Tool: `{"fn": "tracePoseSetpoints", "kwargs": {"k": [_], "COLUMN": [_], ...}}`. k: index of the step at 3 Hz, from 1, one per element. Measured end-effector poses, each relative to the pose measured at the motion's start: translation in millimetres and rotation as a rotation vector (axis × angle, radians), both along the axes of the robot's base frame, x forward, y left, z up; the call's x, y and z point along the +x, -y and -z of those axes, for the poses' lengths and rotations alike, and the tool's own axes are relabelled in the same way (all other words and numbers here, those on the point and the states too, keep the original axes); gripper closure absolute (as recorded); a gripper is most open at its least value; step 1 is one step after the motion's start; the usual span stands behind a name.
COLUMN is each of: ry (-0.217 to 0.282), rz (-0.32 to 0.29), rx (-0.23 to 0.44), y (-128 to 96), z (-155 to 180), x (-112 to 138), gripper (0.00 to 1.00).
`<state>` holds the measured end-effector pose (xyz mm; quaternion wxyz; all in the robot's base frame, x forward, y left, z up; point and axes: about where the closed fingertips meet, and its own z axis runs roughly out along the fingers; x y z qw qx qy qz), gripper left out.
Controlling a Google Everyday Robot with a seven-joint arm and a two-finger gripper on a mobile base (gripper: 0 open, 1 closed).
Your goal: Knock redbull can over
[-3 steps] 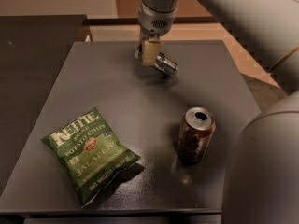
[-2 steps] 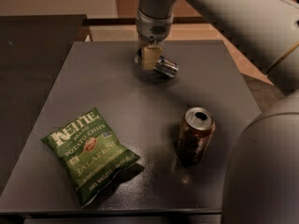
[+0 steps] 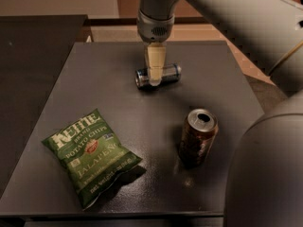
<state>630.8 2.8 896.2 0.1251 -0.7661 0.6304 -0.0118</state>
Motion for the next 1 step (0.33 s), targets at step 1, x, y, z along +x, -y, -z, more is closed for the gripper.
{"fn": "tracePoseSetpoints", "kwargs": {"k": [1], "ry": [0.000], "rz": [0.000], "rx": [0.000], "y": [0.0], "z": [0.0], "x": [0.0], "gripper": [0.00]}}
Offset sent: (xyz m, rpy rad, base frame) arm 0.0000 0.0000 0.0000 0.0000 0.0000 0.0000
